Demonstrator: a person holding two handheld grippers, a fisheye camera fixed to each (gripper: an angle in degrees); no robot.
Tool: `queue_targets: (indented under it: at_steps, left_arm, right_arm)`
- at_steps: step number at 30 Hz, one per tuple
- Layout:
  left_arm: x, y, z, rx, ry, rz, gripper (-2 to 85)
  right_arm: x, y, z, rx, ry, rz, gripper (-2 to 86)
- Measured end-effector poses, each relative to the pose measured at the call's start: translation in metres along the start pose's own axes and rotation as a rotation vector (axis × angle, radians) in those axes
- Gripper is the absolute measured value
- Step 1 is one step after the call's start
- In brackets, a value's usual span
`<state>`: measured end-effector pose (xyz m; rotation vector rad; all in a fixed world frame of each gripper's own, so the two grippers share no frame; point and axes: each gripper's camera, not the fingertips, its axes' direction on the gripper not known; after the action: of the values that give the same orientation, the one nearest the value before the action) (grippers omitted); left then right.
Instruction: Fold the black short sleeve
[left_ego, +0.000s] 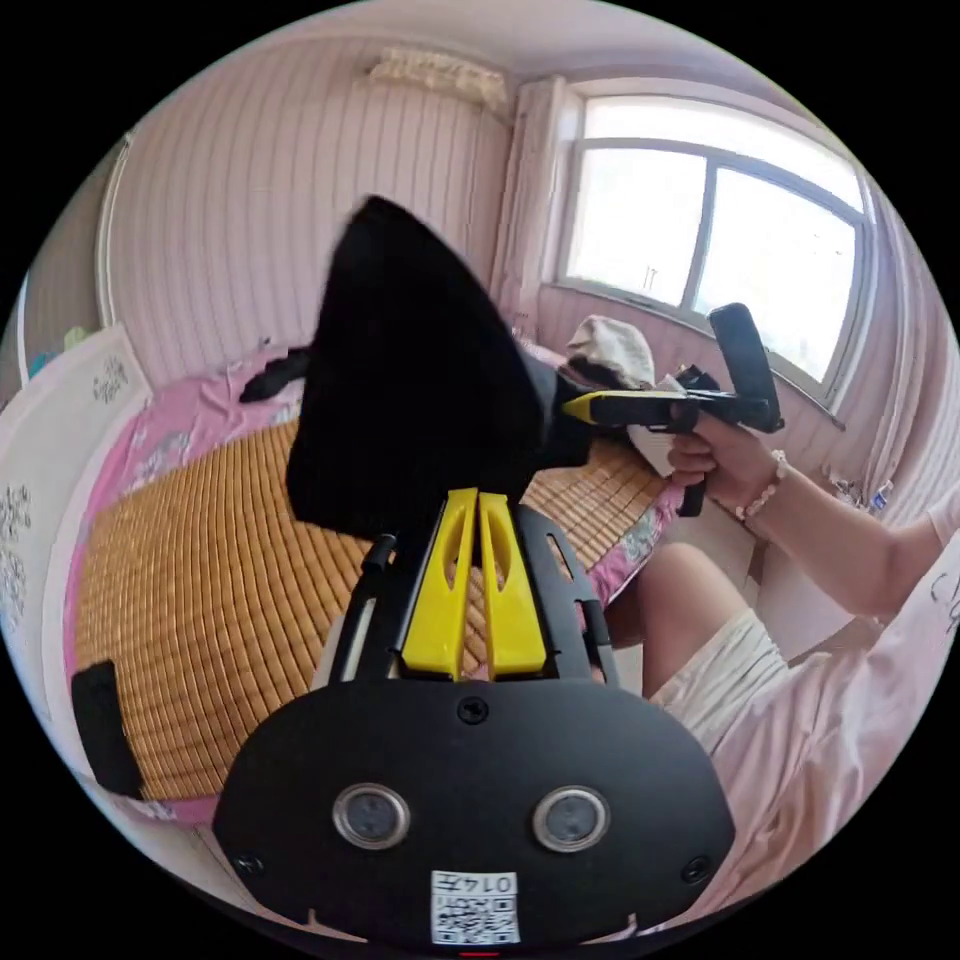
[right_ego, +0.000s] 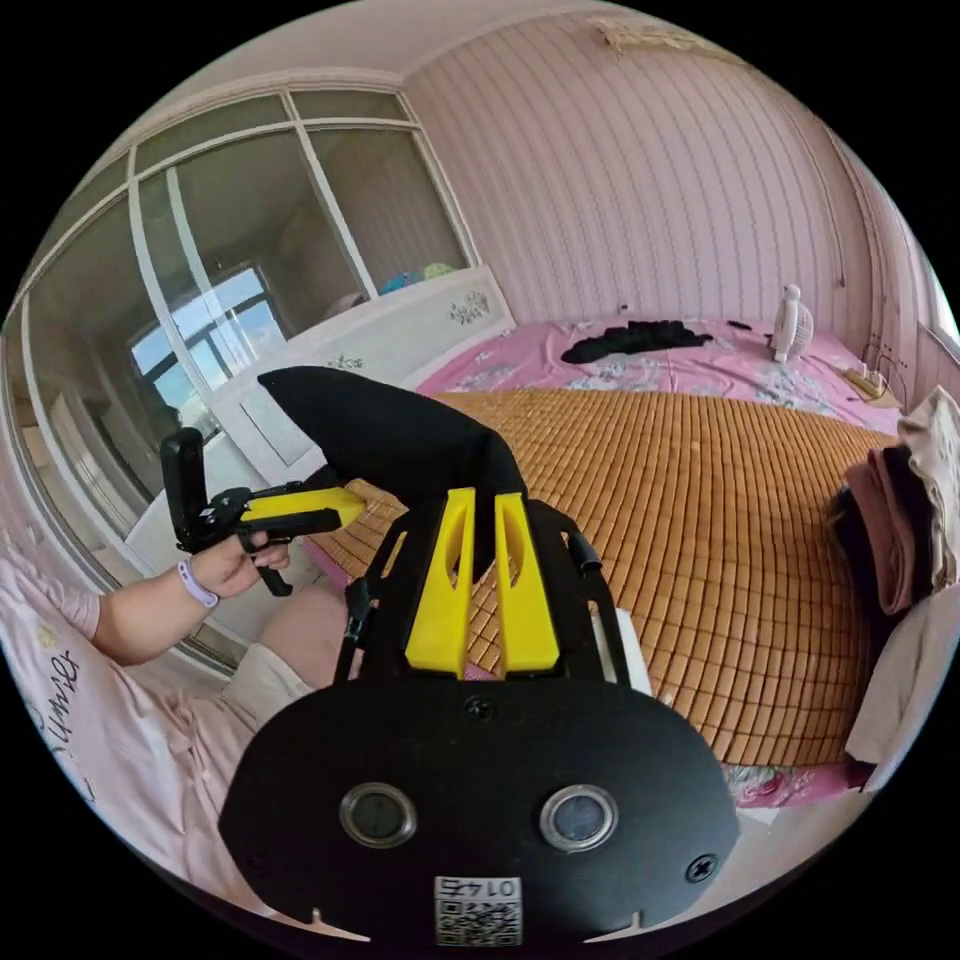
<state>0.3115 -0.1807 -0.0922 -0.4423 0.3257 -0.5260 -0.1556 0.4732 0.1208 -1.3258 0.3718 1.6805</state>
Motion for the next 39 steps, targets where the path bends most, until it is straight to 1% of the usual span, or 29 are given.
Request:
queue_targets:
  at_steps: [1,2,3,4,5,7,8,11,13,15,17,18,19,20,22,23,25,28,31,36,39]
  left_arm:
    - [-0.024,0.032,0.014,-0.091,-0.004,-0.072,-0.9]
    - [-0.048,0.064,0.027,-0.172,-0.006,-0.161,-0.9]
    - [-0.059,0.079,0.033,-0.209,-0.006,-0.204,-0.8]
    - [-0.079,0.105,0.041,-0.266,0.004,-0.278,-0.7]
    - [-0.094,0.125,0.045,-0.294,0.016,-0.341,-0.5]
    - [-0.110,0.142,0.049,-0.296,0.036,-0.380,0.2]
    - [-0.116,0.147,0.052,-0.300,0.041,-0.372,1.0]
    - [-0.127,0.153,0.069,-0.347,0.038,-0.329,4.2]
    - [-0.133,0.154,0.081,-0.375,0.054,-0.318,5.1]
    - [-0.138,0.153,0.089,-0.388,0.069,-0.307,6.0]
    - [-0.145,0.153,0.098,-0.413,0.076,-0.286,7.1]
    - [-0.147,0.154,0.100,-0.426,0.073,-0.284,7.2]
    - [-0.151,0.155,0.102,-0.447,0.067,-0.289,7.5]
    - [-0.155,0.156,0.102,-0.453,0.064,-0.299,7.5]
    - [-0.160,0.153,0.096,-0.441,0.059,-0.317,7.5]
    - [-0.161,0.152,0.093,-0.421,0.067,-0.322,7.6]
    - [-0.162,0.151,0.095,-0.410,0.082,-0.324,8.2]
    - [-0.163,0.149,0.110,-0.441,0.057,-0.317,10.1]
    - [-0.163,0.141,0.120,-0.429,0.096,-0.322,10.8]
    - [-0.151,0.120,0.127,-0.368,0.184,-0.239,12.4]
    - [-0.149,0.116,0.137,-0.445,0.133,-0.226,13.4]
  right_arm:
    - [0.013,0.021,0.030,-0.118,0.029,0.058,3.9]
    - [0.018,0.032,0.044,-0.173,0.049,0.083,4.2]
    - [0.025,0.051,0.066,-0.260,0.101,0.123,4.7]
    - [0.024,0.064,0.081,-0.322,0.140,0.116,5.1]
    - [0.022,0.069,0.086,-0.340,0.152,0.104,5.5]
    - [0.007,0.076,0.101,-0.364,0.174,0.033,6.4]
    - [0.001,0.075,0.104,-0.365,0.177,0.013,6.5]
    - [-0.041,0.066,0.131,-0.369,0.134,-0.167,7.5]
    - [-0.083,0.063,0.170,-0.423,0.068,-0.343,8.8]
    - [-0.108,0.064,0.205,-0.473,0.055,-0.452,10.1]
    - [-0.121,0.068,0.241,-0.511,0.104,-0.528,9.9]
    - [-0.120,0.070,0.265,-0.555,0.163,-0.542,8.0]
    - [-0.117,0.068,0.274,-0.532,0.223,-0.552,5.4]
    - [-0.115,0.066,0.271,-0.514,0.201,-0.580,3.7]
    - [-0.091,0.038,0.254,-0.495,0.140,-0.447,0.5]
    - [-0.082,0.031,0.245,-0.472,0.111,-0.408,0.4]
    - [-0.040,0.005,0.212,-0.391,-0.015,-0.212,0.0]
    - [0.014,-0.013,0.176,-0.298,-0.110,-0.015,0.1]
    - [0.060,-0.023,0.147,-0.212,-0.215,0.145,0.3]
    - [0.103,-0.032,0.129,-0.157,-0.268,0.283,0.4]
    - [0.121,-0.036,0.123,-0.124,-0.244,0.348,0.4]
